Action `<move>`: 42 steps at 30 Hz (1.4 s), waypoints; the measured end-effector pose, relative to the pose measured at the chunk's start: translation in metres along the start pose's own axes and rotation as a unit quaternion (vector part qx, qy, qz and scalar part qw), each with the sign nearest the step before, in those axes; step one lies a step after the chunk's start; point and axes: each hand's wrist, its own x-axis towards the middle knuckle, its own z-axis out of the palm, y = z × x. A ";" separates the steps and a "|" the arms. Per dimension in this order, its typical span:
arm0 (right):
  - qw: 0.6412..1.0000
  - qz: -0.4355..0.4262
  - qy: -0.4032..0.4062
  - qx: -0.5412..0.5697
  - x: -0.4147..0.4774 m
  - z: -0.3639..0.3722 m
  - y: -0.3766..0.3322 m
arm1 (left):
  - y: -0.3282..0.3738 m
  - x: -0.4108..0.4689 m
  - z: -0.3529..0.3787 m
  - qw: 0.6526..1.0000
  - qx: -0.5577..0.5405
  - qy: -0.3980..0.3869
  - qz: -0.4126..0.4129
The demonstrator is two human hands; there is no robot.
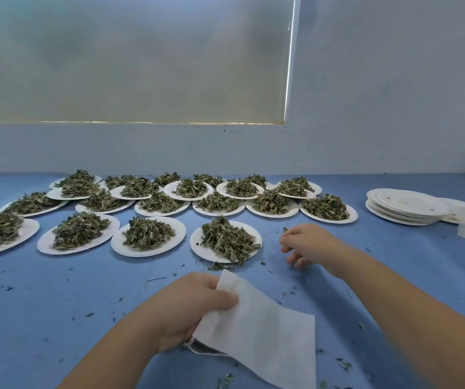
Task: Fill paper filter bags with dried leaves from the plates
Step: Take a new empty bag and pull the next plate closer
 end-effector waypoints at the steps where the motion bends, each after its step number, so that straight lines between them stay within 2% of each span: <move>1: 1.000 0.023 -0.002 0.001 0.010 0.001 -0.003 | -0.001 -0.001 -0.002 1.000 0.001 0.003 0.003; 4: 0.998 0.068 0.004 0.001 0.033 0.009 -0.013 | -0.003 -0.003 -0.010 0.999 0.015 0.028 0.008; 10: 0.985 0.122 0.008 -0.122 0.066 0.035 -0.036 | 0.001 -0.009 -0.020 0.999 0.024 0.036 0.002; 16: 0.973 0.187 -0.043 -0.128 0.075 0.034 -0.045 | 0.002 -0.009 -0.028 0.998 0.042 0.036 -0.019; 24: 0.965 0.194 -0.068 -0.164 0.072 0.032 -0.048 | 0.000 -0.005 -0.034 0.998 0.028 0.042 -0.030; 28: 0.974 0.189 -0.038 -0.115 0.070 0.030 -0.047 | -0.001 -0.004 -0.038 0.998 0.021 0.058 -0.015; 33: 0.987 0.162 0.001 -0.002 0.067 0.028 -0.036 | -0.001 -0.004 -0.039 0.997 0.026 0.072 -0.001; 37: 0.985 0.147 0.023 0.089 0.059 0.018 -0.024 | 0.001 -0.006 -0.040 0.996 0.035 0.085 -0.020; 42: 0.981 0.132 0.035 0.135 0.044 -0.014 -0.004 | 0.001 -0.006 -0.045 0.995 0.036 0.088 -0.030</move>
